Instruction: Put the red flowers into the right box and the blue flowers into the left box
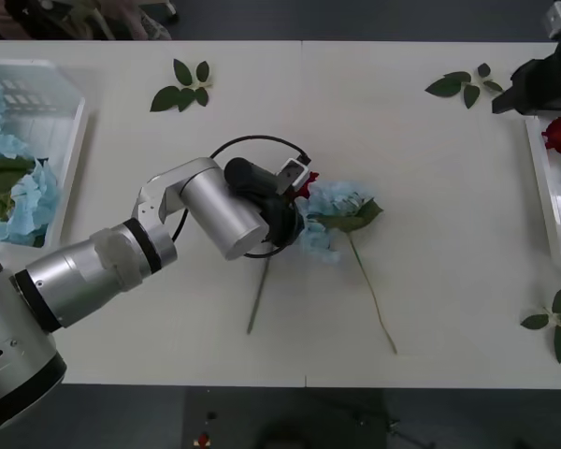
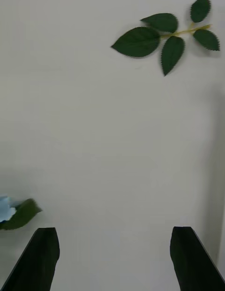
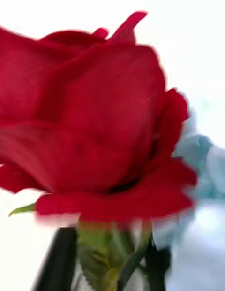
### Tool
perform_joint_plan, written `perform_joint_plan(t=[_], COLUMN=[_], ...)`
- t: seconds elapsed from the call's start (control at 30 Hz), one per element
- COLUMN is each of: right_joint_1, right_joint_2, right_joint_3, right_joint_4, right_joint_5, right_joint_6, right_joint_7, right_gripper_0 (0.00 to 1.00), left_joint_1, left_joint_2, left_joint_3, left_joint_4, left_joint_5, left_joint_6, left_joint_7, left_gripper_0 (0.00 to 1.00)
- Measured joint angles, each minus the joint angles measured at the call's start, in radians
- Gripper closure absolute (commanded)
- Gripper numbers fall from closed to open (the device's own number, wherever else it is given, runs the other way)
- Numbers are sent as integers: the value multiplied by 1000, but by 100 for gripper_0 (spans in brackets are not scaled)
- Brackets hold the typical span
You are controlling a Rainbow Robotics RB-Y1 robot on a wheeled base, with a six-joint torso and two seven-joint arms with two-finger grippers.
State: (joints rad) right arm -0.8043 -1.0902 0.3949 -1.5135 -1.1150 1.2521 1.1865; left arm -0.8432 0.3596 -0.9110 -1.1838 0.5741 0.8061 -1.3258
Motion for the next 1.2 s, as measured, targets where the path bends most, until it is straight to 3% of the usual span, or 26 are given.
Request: perform_joint_plan(t=[0.03,0.17,0.4,0.6,0.77,0.87,0.97,1.1,1.2], right_joint_1=[27,136,382,541,538,521,509,504,504], right_joint_2=[-18,-52,-45,54,82,86,120,198,245], right_joint_3=[-1,-25,-187,-437,-449,-413,-404,-417,-423], right_joint_4=[-86,-296,-358,-345,-282,-239,-203,-180,-160], right_joint_5=[0,0,-57,-243,-477,-619,-756,-862,-922], right_joint_6=[-1,-43,-313,-312,-323,-316,-229,-162,-143], right_joint_7=[-45,-108,-183,264,420,745,1060,1077,1124], right_gripper_0=[31,31,30,31,31,30,30,30,31], left_joint_1=[-9,-28,-27,-27,-23,-10,1,1,1], left_joint_2=[0,0,17,219,441,477,424,275,171], left_joint_3=[-12,-35,-35,-32,53,177,314,440,479], left_joint_4=[8,22,20,-90,-271,-344,-391,-404,-404], left_joint_5=[0,0,-24,106,379,584,640,660,498], left_joint_6=[-10,-14,-59,-225,-257,-257,-257,-275,-299], left_joint_7=[0,0,1,54,57,57,57,86,111], left_gripper_0=[100,100,100,100,100,100,100,100,100])
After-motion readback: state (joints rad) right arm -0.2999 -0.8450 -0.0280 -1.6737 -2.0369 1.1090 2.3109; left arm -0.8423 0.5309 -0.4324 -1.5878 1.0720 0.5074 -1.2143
